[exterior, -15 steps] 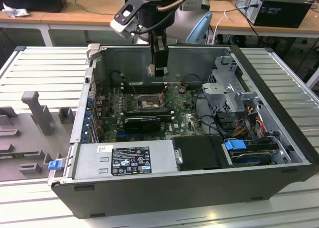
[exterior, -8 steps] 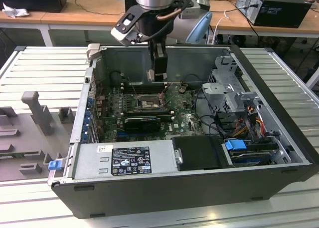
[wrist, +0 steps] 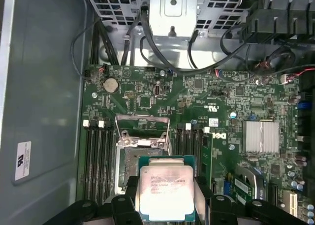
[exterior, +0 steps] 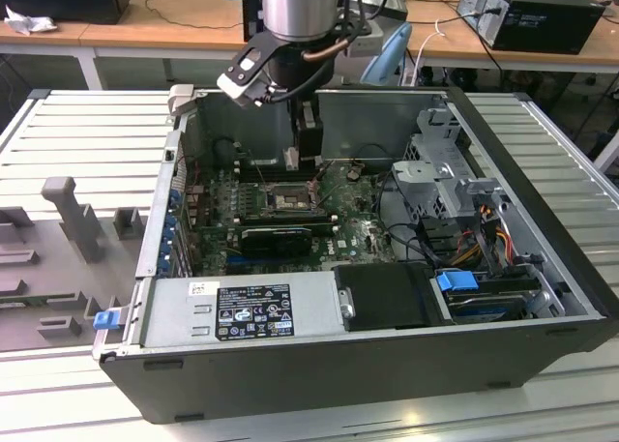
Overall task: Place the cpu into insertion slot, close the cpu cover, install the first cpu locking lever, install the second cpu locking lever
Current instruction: 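Place the cpu into insertion slot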
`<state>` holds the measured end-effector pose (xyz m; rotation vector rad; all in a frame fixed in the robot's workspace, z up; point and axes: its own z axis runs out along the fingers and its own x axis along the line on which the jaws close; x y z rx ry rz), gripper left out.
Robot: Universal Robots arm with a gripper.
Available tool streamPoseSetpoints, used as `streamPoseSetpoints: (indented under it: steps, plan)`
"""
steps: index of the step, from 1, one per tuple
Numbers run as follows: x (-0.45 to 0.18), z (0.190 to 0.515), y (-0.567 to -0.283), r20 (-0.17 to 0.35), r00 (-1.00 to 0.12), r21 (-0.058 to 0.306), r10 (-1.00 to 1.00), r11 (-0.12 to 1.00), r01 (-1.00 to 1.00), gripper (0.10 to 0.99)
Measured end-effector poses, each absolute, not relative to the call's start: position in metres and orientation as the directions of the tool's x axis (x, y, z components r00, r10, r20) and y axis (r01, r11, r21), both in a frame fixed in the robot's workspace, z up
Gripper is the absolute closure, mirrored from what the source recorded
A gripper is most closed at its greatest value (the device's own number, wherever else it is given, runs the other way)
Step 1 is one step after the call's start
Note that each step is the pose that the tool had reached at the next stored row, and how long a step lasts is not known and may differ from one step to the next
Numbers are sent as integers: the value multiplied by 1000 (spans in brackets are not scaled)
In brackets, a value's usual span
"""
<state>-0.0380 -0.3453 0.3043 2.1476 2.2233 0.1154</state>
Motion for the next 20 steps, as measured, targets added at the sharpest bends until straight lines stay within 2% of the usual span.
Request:
streamPoseSetpoints:
  steps: [20]
  plan:
    - [-40, 260, -332, 17, -18, 86, 1000, 17, 996, 561]
